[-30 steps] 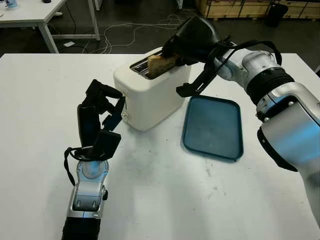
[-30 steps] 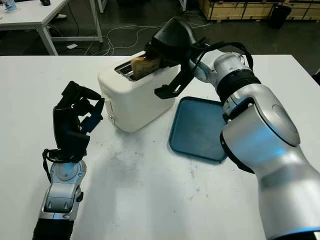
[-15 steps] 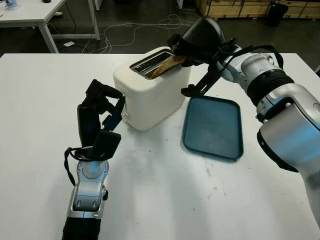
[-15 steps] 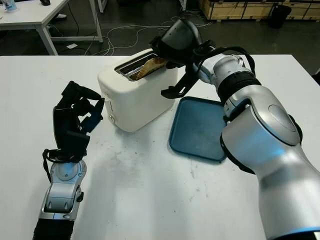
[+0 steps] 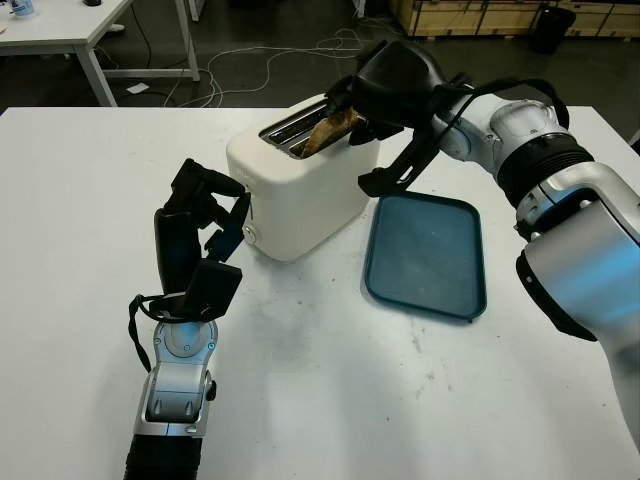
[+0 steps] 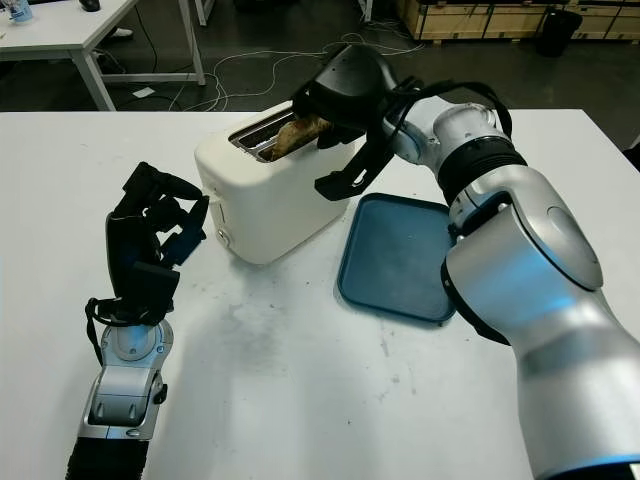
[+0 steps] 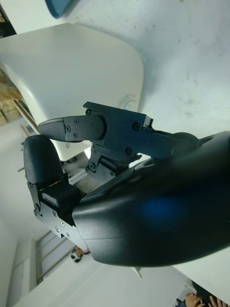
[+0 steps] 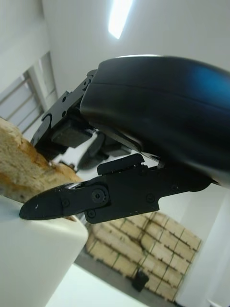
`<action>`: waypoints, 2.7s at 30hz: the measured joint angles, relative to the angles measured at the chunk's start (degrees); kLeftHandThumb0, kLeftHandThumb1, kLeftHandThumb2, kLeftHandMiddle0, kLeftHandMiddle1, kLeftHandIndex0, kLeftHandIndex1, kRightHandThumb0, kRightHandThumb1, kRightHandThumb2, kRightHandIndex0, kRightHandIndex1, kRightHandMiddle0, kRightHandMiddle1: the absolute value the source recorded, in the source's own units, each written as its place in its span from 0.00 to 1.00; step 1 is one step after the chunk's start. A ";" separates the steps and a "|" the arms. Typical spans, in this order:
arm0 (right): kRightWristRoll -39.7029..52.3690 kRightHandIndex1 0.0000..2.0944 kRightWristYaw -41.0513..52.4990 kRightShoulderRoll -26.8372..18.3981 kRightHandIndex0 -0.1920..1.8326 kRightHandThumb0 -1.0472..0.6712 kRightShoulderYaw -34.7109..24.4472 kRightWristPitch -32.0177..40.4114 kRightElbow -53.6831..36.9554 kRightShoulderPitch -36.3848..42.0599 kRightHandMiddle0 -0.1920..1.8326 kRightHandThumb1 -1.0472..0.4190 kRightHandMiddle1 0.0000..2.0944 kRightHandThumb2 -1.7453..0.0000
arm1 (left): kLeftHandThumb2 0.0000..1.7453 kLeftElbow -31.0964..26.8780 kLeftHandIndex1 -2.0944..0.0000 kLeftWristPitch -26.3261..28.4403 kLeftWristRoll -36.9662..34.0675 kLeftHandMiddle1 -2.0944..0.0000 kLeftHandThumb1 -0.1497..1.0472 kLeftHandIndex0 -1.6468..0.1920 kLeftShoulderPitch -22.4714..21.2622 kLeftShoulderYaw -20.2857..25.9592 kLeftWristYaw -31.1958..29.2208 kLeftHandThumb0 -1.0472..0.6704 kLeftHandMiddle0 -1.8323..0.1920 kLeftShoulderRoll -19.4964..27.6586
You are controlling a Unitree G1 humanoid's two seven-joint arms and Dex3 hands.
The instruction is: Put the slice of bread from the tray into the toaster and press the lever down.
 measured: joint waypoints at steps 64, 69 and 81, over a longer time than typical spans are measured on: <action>56.09 0.83 8.86 22.91 0.50 0.35 -44.81 13.66 -74.41 78.80 0.40 0.09 0.77 0.77 | 0.14 -1.43 0.87 2.68 9.18 0.20 0.89 0.36 -5.76 3.97 -12.06 0.43 0.51 23.82; 56.08 0.83 8.78 23.10 0.49 0.35 -45.32 13.66 -74.30 78.73 0.39 0.09 0.76 0.78 | 0.14 -1.44 0.94 4.71 8.19 0.30 0.89 0.38 -11.98 2.40 -31.18 0.43 0.49 37.22; 55.92 0.83 8.79 23.67 0.49 0.35 -45.48 13.66 -74.33 78.51 0.39 0.09 0.76 0.79 | 0.07 5.74 0.99 6.07 3.11 0.49 0.89 0.39 -31.55 -4.58 -55.36 0.52 0.43 46.80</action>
